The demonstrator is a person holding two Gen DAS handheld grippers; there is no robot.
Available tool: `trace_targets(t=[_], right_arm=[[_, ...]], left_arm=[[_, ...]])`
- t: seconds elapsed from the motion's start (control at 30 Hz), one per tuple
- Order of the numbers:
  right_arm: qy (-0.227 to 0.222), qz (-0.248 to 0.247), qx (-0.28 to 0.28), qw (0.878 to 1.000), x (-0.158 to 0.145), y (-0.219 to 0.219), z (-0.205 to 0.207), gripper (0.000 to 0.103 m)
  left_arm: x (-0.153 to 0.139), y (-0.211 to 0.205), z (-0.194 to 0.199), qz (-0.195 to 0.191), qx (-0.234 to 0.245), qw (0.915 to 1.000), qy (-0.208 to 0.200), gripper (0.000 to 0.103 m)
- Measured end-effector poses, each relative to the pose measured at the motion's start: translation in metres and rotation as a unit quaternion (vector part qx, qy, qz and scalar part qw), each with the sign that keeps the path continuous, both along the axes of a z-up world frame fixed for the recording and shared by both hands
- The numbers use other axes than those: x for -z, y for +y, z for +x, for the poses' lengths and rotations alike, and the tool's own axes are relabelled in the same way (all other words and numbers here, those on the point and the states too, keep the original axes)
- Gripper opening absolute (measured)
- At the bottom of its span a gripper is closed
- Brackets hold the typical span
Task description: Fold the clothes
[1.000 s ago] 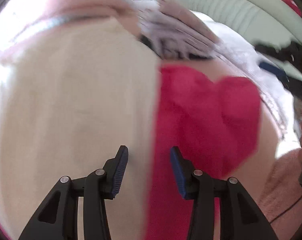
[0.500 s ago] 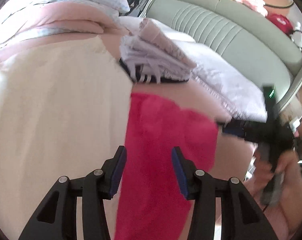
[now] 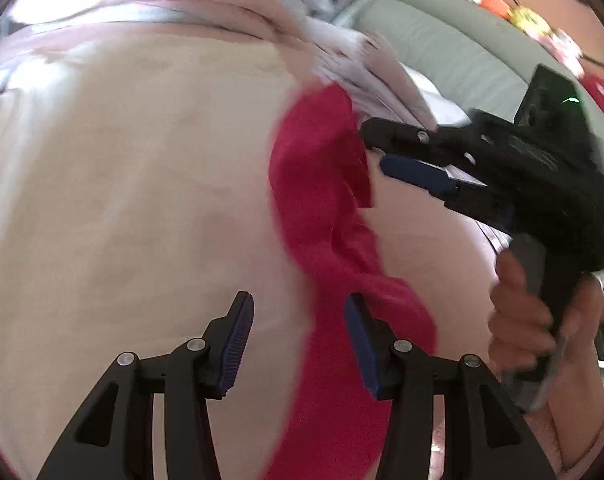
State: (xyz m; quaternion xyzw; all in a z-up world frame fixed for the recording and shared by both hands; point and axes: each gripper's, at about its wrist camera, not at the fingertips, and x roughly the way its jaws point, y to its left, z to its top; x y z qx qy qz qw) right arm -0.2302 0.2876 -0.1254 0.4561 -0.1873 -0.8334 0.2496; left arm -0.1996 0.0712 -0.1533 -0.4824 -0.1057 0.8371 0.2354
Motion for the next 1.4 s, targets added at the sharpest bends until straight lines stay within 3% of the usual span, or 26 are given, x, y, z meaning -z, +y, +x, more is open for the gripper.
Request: trace_targets(t=[0.03, 0.1, 0.17, 0.3, 0.43, 0.57, 0.67, 0.77, 0.83, 0.9, 1.0, 1.07, 1.2, 1.27, 1.4], right_arm=[[-0.013, -0.01, -0.06, 0.998, 0.001, -0.024, -0.001, 0.05], [-0.026, 0.002, -0.068, 0.997, 0.004, -0.033, 0.006, 0.05], [-0.026, -0.006, -0.035, 0.999, 0.001, -0.015, 0.019, 0.05], [-0.021, -0.033, 0.096, 0.995, 0.002, 0.054, 0.029, 0.05], [-0.067, 0.04, 0.143, 0.987, 0.027, 0.076, 0.034, 0.05], [-0.082, 0.055, 0.105, 0.99, 0.039, 0.061, 0.045, 0.05], [-0.08, 0.051, 0.069, 0.993, 0.039, 0.042, 0.05, 0.05], [-0.073, 0.071, 0.046, 0.994, 0.036, 0.032, 0.049, 0.05], [-0.074, 0.071, 0.056, 0.993, 0.036, 0.036, 0.044, 0.05], [-0.075, 0.07, 0.067, 0.992, 0.036, 0.04, 0.039, 0.05], [-0.077, 0.069, 0.083, 0.991, 0.036, 0.046, 0.032, 0.05], [-0.078, 0.069, 0.093, 0.99, 0.036, 0.051, 0.027, 0.05], [-0.08, 0.068, 0.115, 0.988, 0.037, 0.059, 0.017, 0.05], [-0.082, 0.067, 0.125, 0.987, 0.037, 0.063, 0.013, 0.05], [-0.085, 0.078, 0.125, 0.985, 0.04, 0.061, 0.006, 0.05]], left_arm=[[-0.002, -0.01, -0.003, 0.003, -0.015, 0.9999, 0.001, 0.044], [-0.004, -0.025, -0.006, 0.017, -0.037, 0.9992, 0.003, 0.044], [-0.005, -0.035, -0.008, 0.036, -0.052, 0.998, 0.007, 0.044], [-0.006, -0.012, -0.012, 0.039, -0.022, 0.9986, 0.029, 0.044], [-0.008, 0.026, -0.02, -0.03, 0.02, 0.9969, 0.07, 0.044], [-0.009, 0.03, -0.041, -0.057, -0.016, 0.9949, 0.082, 0.044], [-0.002, 0.017, -0.06, -0.06, -0.051, 0.9955, 0.053, 0.044], [0.011, 0.008, -0.062, -0.039, -0.054, 0.9977, 0.014, 0.044], [0.018, 0.006, -0.055, -0.036, -0.049, 0.9981, -0.002, 0.044], [0.023, 0.005, -0.05, -0.057, -0.062, 0.9965, 0.001, 0.044], [0.016, 0.001, -0.053, -0.061, -0.089, 0.9937, 0.03, 0.044], [0.001, 0.004, -0.059, -0.051, -0.071, 0.9938, 0.068, 0.044], [-0.016, 0.025, -0.073, -0.046, 0.027, 0.9936, 0.1, 0.044], [-0.014, 0.04, -0.081, -0.063, 0.068, 0.9903, 0.103, 0.044], [-0.003, 0.06, -0.096, -0.083, 0.102, 0.9877, 0.085, 0.044]])
